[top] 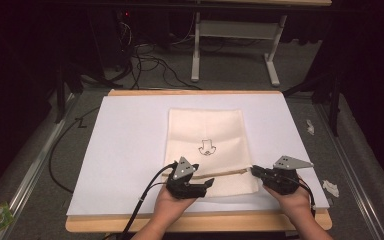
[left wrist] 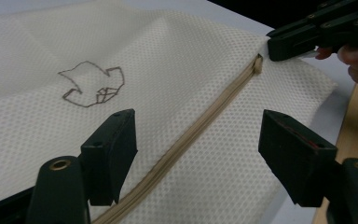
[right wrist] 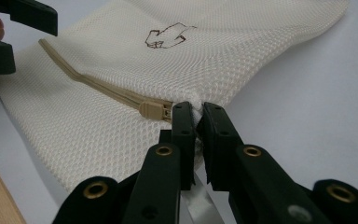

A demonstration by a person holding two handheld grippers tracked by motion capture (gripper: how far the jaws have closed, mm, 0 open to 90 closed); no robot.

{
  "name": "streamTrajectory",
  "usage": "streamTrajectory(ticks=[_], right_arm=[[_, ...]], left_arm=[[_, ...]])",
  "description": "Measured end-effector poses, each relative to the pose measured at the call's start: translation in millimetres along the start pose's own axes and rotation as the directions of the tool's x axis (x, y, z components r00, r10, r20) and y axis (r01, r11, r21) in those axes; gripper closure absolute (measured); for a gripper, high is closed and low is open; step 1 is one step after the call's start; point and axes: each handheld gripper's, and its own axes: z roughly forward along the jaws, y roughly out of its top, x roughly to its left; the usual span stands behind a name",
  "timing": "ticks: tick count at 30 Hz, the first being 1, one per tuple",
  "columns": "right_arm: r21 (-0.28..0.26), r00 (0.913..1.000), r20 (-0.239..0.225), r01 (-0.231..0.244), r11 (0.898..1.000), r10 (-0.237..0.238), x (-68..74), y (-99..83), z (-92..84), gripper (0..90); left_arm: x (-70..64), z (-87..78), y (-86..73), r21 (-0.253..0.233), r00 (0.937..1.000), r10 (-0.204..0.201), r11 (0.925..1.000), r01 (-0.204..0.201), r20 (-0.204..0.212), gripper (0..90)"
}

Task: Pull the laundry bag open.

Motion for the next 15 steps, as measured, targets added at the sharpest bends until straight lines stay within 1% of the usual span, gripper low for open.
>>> streamTrajectory(ticks=[7, 9, 10, 14, 15], right_arm=[[0.003, 1.0000, -0.003, -0.001, 1.000, 0.001, -1.2, -0.3, 1.4, 84.8], [0.000, 1.0000, -0.002, -0.003, 1.000, 0.003, -1.6, -0.2, 1.8, 84.8], [0.001, 1.0000, -0.002, -0.004, 1.000, 0.004, -1.6, -0.2, 2.1, 84.8], [0.003, 1.0000, -0.001, -0.001, 1.000, 0.001, -2.4, -0.2, 2.9, 84.8], [0.002, 1.0000, -0.002, -0.007, 1.000, 0.007, -2.4, -0.2, 3.0, 84.8]], left_arm=[[-10.5, 22.1, 5.3, 0.012, 0.9998, 0.005, 0.9999, -0.006, 0.018, 33.3], [-14.3, 28.7, 6.3, 0.021, 0.9996, 0.005, 0.9998, -0.006, 0.026, 36.8], [-16.1, 31.9, 7.0, 0.023, 0.9993, 0.002, 0.9997, -0.003, 0.038, 39.0], [-25.2, 45.7, 10.3, 0.026, 0.9980, 0.003, 0.9996, -0.005, 0.062, 47.3], [-27.6, 49.0, 11.1, 0.025, 0.9974, 0.000, 0.9997, -0.002, 0.072, 50.1]])
